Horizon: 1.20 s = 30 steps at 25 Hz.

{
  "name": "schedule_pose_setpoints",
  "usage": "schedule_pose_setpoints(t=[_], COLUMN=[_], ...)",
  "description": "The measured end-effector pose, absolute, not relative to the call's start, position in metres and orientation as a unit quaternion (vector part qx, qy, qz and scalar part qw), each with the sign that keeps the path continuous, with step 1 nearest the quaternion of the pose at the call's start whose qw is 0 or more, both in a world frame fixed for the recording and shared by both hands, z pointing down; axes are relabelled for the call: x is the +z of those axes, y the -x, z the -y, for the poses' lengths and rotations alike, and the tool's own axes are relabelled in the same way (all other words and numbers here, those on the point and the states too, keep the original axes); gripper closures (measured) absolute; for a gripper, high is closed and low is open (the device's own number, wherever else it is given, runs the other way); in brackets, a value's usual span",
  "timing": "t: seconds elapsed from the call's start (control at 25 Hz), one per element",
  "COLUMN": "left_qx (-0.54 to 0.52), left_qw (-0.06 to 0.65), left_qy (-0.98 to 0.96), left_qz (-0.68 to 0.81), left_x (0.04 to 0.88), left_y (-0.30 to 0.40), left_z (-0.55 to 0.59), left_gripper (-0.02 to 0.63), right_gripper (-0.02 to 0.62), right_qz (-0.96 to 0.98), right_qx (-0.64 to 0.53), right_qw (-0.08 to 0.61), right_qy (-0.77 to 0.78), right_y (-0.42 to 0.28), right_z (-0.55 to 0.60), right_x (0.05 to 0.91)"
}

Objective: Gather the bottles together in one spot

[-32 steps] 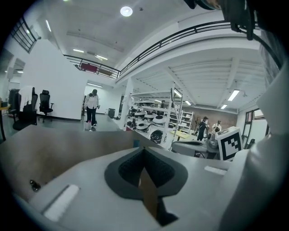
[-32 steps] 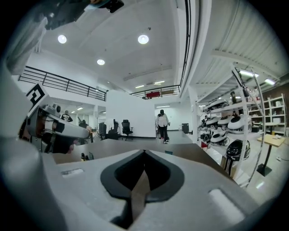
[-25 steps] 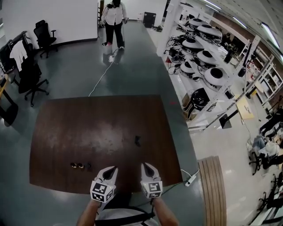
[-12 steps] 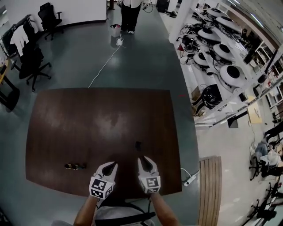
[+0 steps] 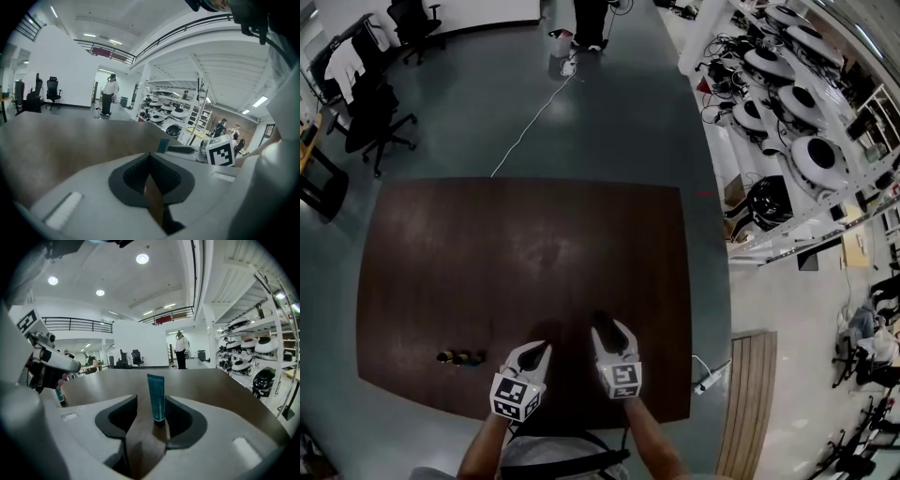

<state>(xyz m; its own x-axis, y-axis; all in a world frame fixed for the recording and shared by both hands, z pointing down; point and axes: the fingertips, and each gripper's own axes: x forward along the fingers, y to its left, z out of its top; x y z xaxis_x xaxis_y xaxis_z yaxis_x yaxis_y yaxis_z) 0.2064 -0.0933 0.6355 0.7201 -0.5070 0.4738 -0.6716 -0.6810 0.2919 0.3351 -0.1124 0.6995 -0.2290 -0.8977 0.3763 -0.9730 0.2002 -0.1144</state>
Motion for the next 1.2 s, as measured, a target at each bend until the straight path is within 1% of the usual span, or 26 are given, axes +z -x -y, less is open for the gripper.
schedule_pose_setpoints(t=[0.16,0.44,0.64,0.88,1.2], left_qx=[0.187,0.193,0.197,0.198,0.189], left_qw=[0.237,0.247,0.249,0.252,0.245], left_qy=[-0.894,-0.888,-0.886,-0.884,-0.886], left_qz=[0.331,0.337,0.339,0.341,0.345], left_x=[0.642,0.648,0.653,0.653,0.647], left_y=[-0.205,-0.198,-0.200,-0.200,-0.196], left_z=[0.098,0.107,0.111,0.110,0.110], left_gripper=[0.606,0.606,0.606,0.606,0.606], right_gripper=[0.405,0.403,0.483,0.483,0.485], right_qz=[0.764,0.762,0.761,0.764,0.769], right_qx=[0.170,0.167,0.157,0.149,0.139], right_qw=[0.121,0.127,0.130,0.134,0.121], right_qy=[-0.610,-0.613,-0.616,-0.614,-0.612], right_y=[-0.336,-0.333,-0.337,-0.339,-0.338], right_z=[0.123,0.132,0.136,0.136,0.137], right_x=[0.709,0.714,0.716,0.716,0.703])
